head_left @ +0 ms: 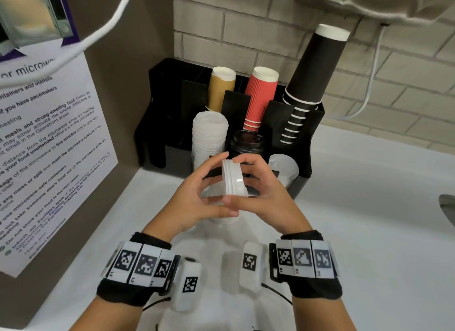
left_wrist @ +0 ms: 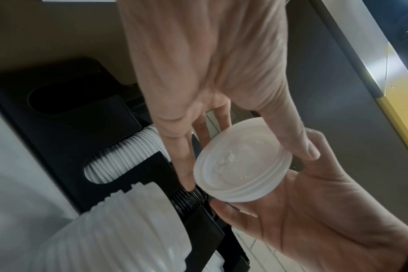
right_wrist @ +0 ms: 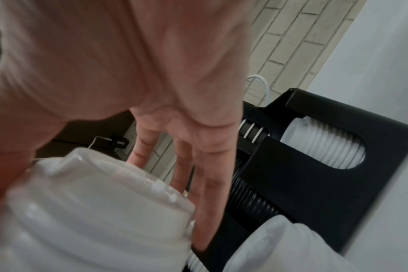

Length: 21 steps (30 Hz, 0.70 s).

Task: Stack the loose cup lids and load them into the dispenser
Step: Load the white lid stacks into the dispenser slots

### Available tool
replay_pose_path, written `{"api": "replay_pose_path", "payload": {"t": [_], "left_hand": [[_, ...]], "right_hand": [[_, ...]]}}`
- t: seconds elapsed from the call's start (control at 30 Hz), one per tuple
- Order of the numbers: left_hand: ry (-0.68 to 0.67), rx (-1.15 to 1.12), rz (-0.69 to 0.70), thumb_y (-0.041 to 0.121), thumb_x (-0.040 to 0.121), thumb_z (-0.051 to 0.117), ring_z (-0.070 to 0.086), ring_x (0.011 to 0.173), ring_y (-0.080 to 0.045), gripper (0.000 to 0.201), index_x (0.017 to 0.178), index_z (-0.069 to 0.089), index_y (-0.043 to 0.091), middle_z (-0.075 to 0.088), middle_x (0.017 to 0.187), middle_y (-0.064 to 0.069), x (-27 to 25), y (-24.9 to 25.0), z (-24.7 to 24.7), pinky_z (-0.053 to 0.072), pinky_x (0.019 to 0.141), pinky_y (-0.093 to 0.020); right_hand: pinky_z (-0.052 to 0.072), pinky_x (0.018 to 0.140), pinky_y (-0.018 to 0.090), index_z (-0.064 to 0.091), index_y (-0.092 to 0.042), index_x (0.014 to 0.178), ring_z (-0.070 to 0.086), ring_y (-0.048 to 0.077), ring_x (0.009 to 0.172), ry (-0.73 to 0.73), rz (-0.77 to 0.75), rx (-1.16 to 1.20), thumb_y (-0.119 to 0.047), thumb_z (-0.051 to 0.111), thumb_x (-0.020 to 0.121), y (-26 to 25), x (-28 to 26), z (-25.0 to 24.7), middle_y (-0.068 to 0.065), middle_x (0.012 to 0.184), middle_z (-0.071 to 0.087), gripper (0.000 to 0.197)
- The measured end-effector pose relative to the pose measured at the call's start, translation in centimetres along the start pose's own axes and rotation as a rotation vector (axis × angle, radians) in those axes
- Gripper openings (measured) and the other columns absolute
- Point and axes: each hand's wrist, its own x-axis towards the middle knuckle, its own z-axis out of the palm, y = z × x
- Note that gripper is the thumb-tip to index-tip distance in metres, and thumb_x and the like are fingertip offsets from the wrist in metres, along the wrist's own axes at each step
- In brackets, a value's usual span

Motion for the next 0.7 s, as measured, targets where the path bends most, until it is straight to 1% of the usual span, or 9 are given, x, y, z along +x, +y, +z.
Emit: {"api": "replay_pose_path", "payload": {"t": [0.07, 0.13, 0.2, 0.27, 0.33, 0.4, 0.53, 0.63, 0.7], "left_hand": [[0.031, -0.001, 0.002, 0.023, 0.057, 0.093, 0.05, 0.13, -0.01, 0.098, 0.139, 0.043, 0.041, 0.048, 0.143, 0.013, 0.0, -0.2, -0.2, 0.051, 0.099, -0.037], [0.096, 0.013, 0.01, 0.027, 0.063, 0.09, 0.053, 0.126, -0.006, 0.085, 0.135, 0.047, 0.042, 0.049, 0.14, 0.017, -0.1, -0.2, -0.6, 0.052, 0.096, -0.027], [0.177, 0.036, 0.015, 0.032, 0.067, 0.078, 0.058, 0.12, -0.008, 0.069, 0.131, 0.051, 0.037, 0.054, 0.133, 0.015, -0.2, -0.1, -1.0, 0.053, 0.09, -0.022], [0.254, 0.066, 0.019, 0.026, 0.075, 0.073, 0.062, 0.112, -0.013, 0.056, 0.127, 0.054, 0.033, 0.056, 0.128, 0.008, -0.2, -0.1, -1.4, 0.052, 0.085, -0.019], [0.301, 0.086, 0.022, 0.015, 0.082, 0.071, 0.064, 0.105, -0.013, 0.049, 0.125, 0.055, 0.032, 0.056, 0.126, 0.001, -0.3, -0.1, -1.7, 0.053, 0.088, -0.021], [0.323, 0.08, 0.023, 0.01, 0.085, 0.07, 0.065, 0.099, -0.009, 0.047, 0.123, 0.055, 0.033, 0.057, 0.124, -0.002, -0.3, -0.1, -1.9, 0.052, 0.095, -0.029], [0.339, 0.079, 0.033, 0.006, 0.086, 0.069, 0.066, 0.093, -0.006, 0.044, 0.118, 0.058, 0.034, 0.058, 0.122, -0.002, -0.1, 0.0, -2.0, 0.049, 0.101, -0.039], [0.335, 0.104, 0.034, 0.008, 0.087, 0.069, 0.066, 0.093, -0.003, 0.042, 0.116, 0.059, 0.035, 0.058, 0.121, 0.001, 0.0, -0.1, -2.0, 0.048, 0.102, -0.04], [0.331, 0.11, 0.03, 0.009, 0.087, 0.07, 0.066, 0.094, -0.005, 0.04, 0.114, 0.06, 0.038, 0.059, 0.12, 0.004, 0.0, -0.3, -2.0, 0.047, 0.102, -0.042]], "right_hand": [[0.057, 0.084, 0.035, 0.051, -0.033, 0.119, 0.063, 0.011, 0.106, 0.042, -0.044, 0.004, -0.018, 0.084, 0.069, -0.3, 0.2, -0.6, -0.011, 0.115, 0.062, 0.062], [0.056, 0.079, 0.029, 0.049, -0.033, 0.118, 0.061, 0.011, 0.107, 0.219, -0.135, -0.032, -0.018, 0.083, 0.069, -0.5, 0.7, -2.3, -0.011, 0.119, 0.058, 0.061], [0.053, 0.083, 0.024, 0.047, -0.034, 0.119, 0.057, 0.015, 0.113, 0.45, -0.192, -0.155, -0.02, 0.083, 0.07, -0.5, 1.6, -5.1, -0.004, 0.127, 0.052, 0.061], [0.049, 0.092, 0.028, 0.046, -0.033, 0.123, 0.052, 0.019, 0.116, 0.564, -0.132, -0.318, -0.021, 0.081, 0.073, 0.0, 2.7, -8.0, 0.001, 0.129, 0.045, 0.062], [0.042, 0.094, 0.03, 0.046, -0.034, 0.127, 0.048, 0.02, 0.114, 0.515, 0.026, -0.497, -0.021, 0.079, 0.075, 1.0, 3.8, -10.4, 0.001, 0.124, 0.039, 0.064], [0.036, 0.091, 0.028, 0.045, -0.034, 0.131, 0.043, 0.019, 0.112, 0.376, 0.144, -0.643, -0.021, 0.079, 0.074, 2.1, 4.6, -11.7, 0.0, 0.122, 0.035, 0.067], [0.033, 0.096, 0.025, 0.044, -0.028, 0.14, 0.042, 0.025, 0.122, 0.151, 0.205, -0.819, -0.014, 0.08, 0.072, 3.9, 5.8, -12.5, 0.006, 0.132, 0.034, 0.077], [0.035, 0.098, 0.027, 0.039, -0.021, 0.144, 0.04, 0.028, 0.128, 0.096, 0.237, -0.871, -0.01, 0.08, 0.069, 4.5, 6.2, -12.4, 0.008, 0.141, 0.034, 0.086], [0.038, 0.102, 0.034, 0.039, -0.019, 0.145, 0.04, 0.027, 0.129, 0.078, 0.244, -0.899, -0.01, 0.08, 0.068, 4.8, 6.3, -12.2, 0.006, 0.144, 0.036, 0.088]]}}
